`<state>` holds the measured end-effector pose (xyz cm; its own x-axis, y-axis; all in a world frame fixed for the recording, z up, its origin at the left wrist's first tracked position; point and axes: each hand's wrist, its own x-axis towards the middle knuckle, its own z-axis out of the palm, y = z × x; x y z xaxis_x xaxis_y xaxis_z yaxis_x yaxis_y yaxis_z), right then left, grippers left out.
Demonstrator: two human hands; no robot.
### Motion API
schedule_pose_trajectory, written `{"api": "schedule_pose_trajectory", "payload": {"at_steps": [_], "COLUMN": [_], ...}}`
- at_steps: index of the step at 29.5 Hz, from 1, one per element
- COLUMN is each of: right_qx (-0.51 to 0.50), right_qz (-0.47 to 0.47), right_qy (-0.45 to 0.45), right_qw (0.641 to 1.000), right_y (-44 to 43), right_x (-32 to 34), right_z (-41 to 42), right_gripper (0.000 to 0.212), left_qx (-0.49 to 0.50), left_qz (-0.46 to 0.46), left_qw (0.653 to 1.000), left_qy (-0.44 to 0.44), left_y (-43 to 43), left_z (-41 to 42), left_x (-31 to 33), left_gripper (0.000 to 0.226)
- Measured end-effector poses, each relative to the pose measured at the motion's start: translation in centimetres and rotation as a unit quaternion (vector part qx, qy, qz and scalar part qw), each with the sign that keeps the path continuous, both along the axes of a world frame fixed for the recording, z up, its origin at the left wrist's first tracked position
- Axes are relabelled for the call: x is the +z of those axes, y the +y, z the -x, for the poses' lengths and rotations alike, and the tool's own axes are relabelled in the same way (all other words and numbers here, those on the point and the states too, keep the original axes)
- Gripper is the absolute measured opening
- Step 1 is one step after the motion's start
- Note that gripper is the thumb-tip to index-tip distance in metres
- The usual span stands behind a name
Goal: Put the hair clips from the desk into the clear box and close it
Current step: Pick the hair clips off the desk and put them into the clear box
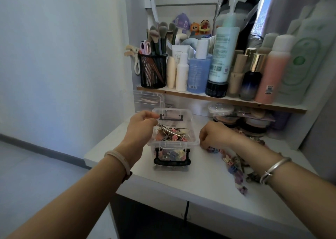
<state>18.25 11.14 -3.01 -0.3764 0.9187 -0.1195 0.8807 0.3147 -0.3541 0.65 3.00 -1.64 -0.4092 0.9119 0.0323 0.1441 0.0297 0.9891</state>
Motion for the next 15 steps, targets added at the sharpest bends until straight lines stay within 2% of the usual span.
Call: {"api": "schedule_pose_trajectory", "payload": {"at_steps": [5, 7, 8, 10, 11, 13, 15], "right_qx": [-0.064, -0.114, -0.131, -0.125, -0.099, -0.035, -0.008], "right_qz": [-0.056, -0.093, -0.087, -0.020, 0.020, 0.063, 0.060], "right_qy": [0.069, 0.175, 0.257, 0.410, 0.443, 0.389, 0.333], "right_qw": [0.994, 0.974, 0.953, 0.903, 0.891, 0.919, 0.941], "right_y": [0.0, 0.2, 0.2, -0.7, -1.3, -2.5, -2.9], "right_x": [0.4, 2.2, 3.3, 5.6, 6.5, 7.2, 7.2], "right_z": [-0.3, -0.6, -0.6, -0.3, 0.0, 0.9, 1.3], "right_gripper": [0.014, 0.009, 0.006, 0.004, 0.004, 0.003, 0.006], "left_qx": [-0.004, -0.002, -0.002, -0.006, -0.008, -0.016, -0.025], "left_qz": [0.002, 0.002, 0.003, 0.007, 0.010, 0.011, 0.006], "left_qw": [1.000, 1.000, 1.000, 1.000, 1.000, 1.000, 1.000], "left_qy": [0.004, 0.004, 0.003, 0.001, -0.002, -0.006, -0.003], "left_y": [-0.1, -0.1, -0.1, -0.1, -0.1, -0.1, -0.1], "left_z": [0.0, 0.0, 0.1, 0.0, -0.2, -0.6, -1.1], "left_x": [-0.1, 0.0, 0.0, 0.0, 0.1, 0.1, 0.1], "left_gripper": [0.018, 0.018, 0.019, 0.022, 0.021, 0.018, 0.016]}}
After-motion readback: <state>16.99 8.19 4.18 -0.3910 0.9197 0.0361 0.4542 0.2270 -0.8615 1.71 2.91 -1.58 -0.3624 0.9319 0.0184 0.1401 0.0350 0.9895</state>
